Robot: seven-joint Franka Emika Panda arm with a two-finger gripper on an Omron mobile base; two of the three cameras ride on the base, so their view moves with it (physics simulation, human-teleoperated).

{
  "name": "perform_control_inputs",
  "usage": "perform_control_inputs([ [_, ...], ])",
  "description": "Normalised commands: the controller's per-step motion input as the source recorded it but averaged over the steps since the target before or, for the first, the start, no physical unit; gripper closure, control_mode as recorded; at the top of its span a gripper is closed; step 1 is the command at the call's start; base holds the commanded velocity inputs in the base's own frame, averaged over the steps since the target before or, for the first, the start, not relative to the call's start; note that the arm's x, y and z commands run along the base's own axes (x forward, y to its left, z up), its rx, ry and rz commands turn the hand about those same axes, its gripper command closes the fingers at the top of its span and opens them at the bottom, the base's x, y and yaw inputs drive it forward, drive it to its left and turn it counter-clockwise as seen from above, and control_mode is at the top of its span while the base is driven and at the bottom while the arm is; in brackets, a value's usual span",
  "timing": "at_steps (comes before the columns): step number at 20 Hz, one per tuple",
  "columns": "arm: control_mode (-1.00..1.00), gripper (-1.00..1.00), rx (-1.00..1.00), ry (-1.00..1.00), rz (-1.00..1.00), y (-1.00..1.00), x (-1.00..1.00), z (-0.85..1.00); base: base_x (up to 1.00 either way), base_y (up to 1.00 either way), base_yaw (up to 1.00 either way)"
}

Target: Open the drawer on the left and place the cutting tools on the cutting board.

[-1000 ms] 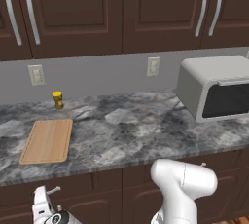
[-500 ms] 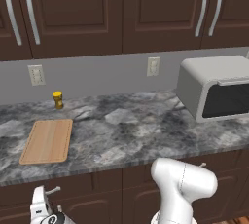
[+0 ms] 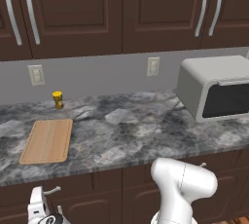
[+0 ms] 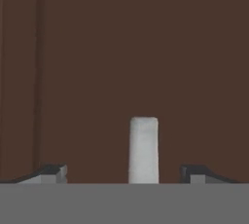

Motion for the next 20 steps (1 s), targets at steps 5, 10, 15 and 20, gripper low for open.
perform_control_inputs([
  [5, -1.00, 1.00, 0.00, 0.00, 0.00, 0.00, 0.00, 0.00, 0.00, 0.00, 0.00],
  [10, -1.00, 1.00, 0.00, 0.00, 0.00, 0.00, 0.00, 0.00, 0.00, 0.00, 0.00],
  [15, -1.00, 1.00, 0.00, 0.00, 0.00, 0.00, 0.00, 0.00, 0.00, 0.00, 0.00],
  [20, -1.00, 1.00, 0.00, 0.00, 0.00, 0.00, -0.11, 0.00, 0.00, 0.00, 0.00],
])
